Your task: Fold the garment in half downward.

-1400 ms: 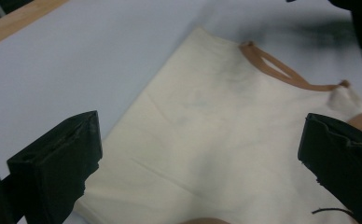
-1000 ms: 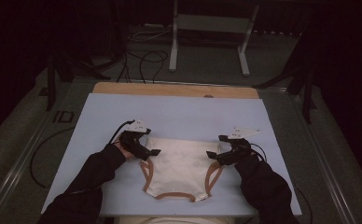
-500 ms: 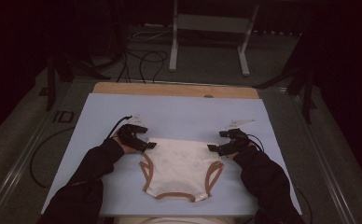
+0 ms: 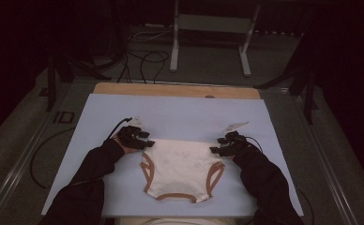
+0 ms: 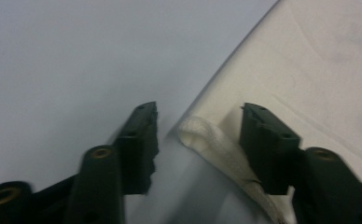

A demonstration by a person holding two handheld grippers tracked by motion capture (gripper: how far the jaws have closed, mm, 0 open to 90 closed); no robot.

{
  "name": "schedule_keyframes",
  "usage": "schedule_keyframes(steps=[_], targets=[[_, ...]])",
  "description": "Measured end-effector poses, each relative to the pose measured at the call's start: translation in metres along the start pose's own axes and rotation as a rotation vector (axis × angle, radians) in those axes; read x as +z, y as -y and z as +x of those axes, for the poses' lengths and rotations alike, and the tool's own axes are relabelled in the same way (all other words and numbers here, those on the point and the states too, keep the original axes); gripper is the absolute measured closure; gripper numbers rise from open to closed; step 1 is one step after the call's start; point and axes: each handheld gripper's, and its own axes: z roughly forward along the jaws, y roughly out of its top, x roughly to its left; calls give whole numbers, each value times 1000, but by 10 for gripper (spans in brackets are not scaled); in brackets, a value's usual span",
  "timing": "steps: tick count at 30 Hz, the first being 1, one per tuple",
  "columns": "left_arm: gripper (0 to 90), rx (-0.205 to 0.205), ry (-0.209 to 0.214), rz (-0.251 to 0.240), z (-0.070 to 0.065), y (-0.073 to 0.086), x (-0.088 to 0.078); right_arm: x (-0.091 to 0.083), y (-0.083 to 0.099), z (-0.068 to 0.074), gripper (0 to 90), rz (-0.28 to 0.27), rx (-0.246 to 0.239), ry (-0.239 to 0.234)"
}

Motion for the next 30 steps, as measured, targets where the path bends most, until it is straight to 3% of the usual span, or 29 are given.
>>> schedule_keyframes(steps=[5,8,9,10,15,30], targets=[[575,15,6,11,-3,-1,0,-3,0,3,658,23,-32,38],[592,14,3,23,-4,-2,0,-4,1,3,729,26,-32,28],[619,7,4,29,-4,-2,0,-4,0,3,811,31,-34,11],[644,2,3,38,-4,-3,-1,-4,0,5,835,36,-29,6],[825,2,42,47,-6,-3,-2,-5,-3,6,863,42,-48,13],[855,22,6,-7,-6,-5,-23,-7,-20,1,867,5,-57,29]])
